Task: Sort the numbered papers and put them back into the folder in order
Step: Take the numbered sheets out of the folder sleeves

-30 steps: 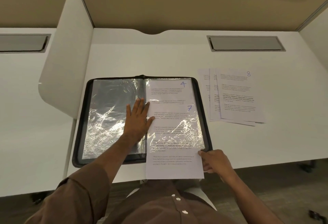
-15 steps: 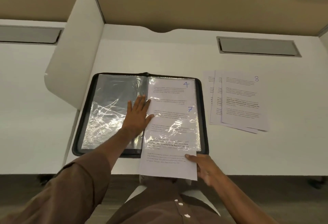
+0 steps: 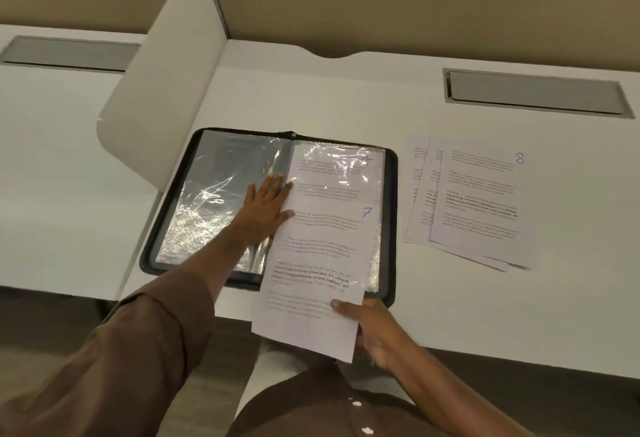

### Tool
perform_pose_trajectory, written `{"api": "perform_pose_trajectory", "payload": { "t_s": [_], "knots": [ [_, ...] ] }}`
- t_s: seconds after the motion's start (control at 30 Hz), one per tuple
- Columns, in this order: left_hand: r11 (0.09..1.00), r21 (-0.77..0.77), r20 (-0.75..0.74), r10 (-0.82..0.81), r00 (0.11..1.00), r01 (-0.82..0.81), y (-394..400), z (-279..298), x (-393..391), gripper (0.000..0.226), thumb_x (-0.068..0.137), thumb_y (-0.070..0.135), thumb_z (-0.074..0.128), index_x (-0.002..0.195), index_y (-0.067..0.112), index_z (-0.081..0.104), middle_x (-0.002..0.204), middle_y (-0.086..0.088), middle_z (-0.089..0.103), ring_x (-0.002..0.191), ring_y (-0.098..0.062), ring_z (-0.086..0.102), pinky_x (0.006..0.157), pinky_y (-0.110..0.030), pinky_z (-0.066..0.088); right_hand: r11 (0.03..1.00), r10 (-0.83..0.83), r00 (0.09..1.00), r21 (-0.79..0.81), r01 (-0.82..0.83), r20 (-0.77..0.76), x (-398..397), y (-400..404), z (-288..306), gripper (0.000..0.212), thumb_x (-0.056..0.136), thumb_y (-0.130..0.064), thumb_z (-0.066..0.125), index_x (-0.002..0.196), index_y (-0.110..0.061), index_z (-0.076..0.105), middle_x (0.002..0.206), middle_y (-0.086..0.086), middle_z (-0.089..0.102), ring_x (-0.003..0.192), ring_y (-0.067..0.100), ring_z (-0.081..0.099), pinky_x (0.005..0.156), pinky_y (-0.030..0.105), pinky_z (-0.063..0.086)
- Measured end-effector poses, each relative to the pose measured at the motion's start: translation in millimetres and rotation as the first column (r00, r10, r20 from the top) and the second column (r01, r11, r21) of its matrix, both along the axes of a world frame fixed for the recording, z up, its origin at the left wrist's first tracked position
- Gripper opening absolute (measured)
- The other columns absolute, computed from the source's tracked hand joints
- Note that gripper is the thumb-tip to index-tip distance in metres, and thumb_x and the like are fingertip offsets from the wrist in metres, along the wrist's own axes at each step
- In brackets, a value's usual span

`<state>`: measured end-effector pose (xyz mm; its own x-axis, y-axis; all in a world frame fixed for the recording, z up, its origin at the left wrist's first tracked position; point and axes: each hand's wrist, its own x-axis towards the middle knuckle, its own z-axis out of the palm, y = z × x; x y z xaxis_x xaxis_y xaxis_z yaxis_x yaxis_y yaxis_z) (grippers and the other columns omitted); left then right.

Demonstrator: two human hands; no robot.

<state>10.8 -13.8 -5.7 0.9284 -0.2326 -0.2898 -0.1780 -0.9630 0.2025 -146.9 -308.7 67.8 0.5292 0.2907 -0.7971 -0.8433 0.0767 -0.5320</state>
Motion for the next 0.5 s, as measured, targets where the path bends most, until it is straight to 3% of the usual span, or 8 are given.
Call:
{"api": "perform_pose_trajectory", "payload": {
  "t_s": [0.1,0.23,0.33,0.4,0.5],
  "knots": [
    [1.000,-0.021,-0.019,0.010,1.000,-0.011,-2,3,1,0.072,0.105,0.052,0.029,0.161,0.021,-0.005,0.169,-0.005,-0.013,0.154,-0.021,-0.018,0.122,-0.053,-0.009,0.993,0.105,0.994,0.055,-0.105,0.011,-1,-4,30,0.041,0.086,-0.013,0.077,0.126,-0.011,0.068,0.117,0.009,0.075,0.110,0.028,0.070,0.101,0.051,0.053],
    [0.999,-0.037,-0.009,0.014,1.000,-0.015,1,1,0,0.073,0.105,0.050,0.034,0.161,0.021,-0.002,0.169,-0.005,-0.012,0.154,-0.020,-0.018,0.122,-0.054,-0.008,0.961,0.237,0.964,0.116,-0.250,0.117,9,-11,73,0.042,0.085,-0.011,0.078,0.126,-0.009,0.068,0.123,0.012,0.072,0.115,0.031,0.068,0.105,0.049,0.050],
    [0.998,-0.055,0.019,0.023,1.000,-0.022,1,-2,0,0.074,0.104,0.053,0.033,0.162,0.021,-0.002,0.168,-0.003,-0.013,0.153,-0.018,-0.019,0.122,-0.054,-0.008,0.921,0.366,0.911,0.064,-0.384,0.189,27,-24,102,0.047,0.083,-0.019,0.076,0.127,-0.007,0.066,0.124,0.013,0.071,0.114,0.034,0.068,0.104,0.050,0.051],
    [0.998,-0.058,0.056,0.024,0.998,-0.021,1,-5,-2,0.077,0.100,0.061,0.023,0.162,0.022,0.000,0.168,-0.002,-0.013,0.153,-0.019,-0.018,0.123,-0.055,-0.008,0.880,0.459,0.856,0.015,-0.475,0.239,41,-38,122,0.040,0.087,-0.020,0.073,0.125,-0.008,0.069,0.122,0.013,0.072,0.111,0.035,0.069,0.099,0.047,0.054],
    [0.997,-0.065,0.088,0.034,0.996,-0.028,1,-10,-2,0.082,0.094,0.069,0.011,0.162,0.023,0.003,0.168,0.000,-0.012,0.154,-0.019,-0.016,0.121,-0.053,-0.009,0.840,0.526,0.789,-0.047,-0.541,0.318,60,-64,148,0.024,0.086,-0.019,0.072,0.109,-0.013,0.078,0.113,0.013,0.075,0.098,0.028,0.074,0.080,0.033,0.058]
  ]
}}
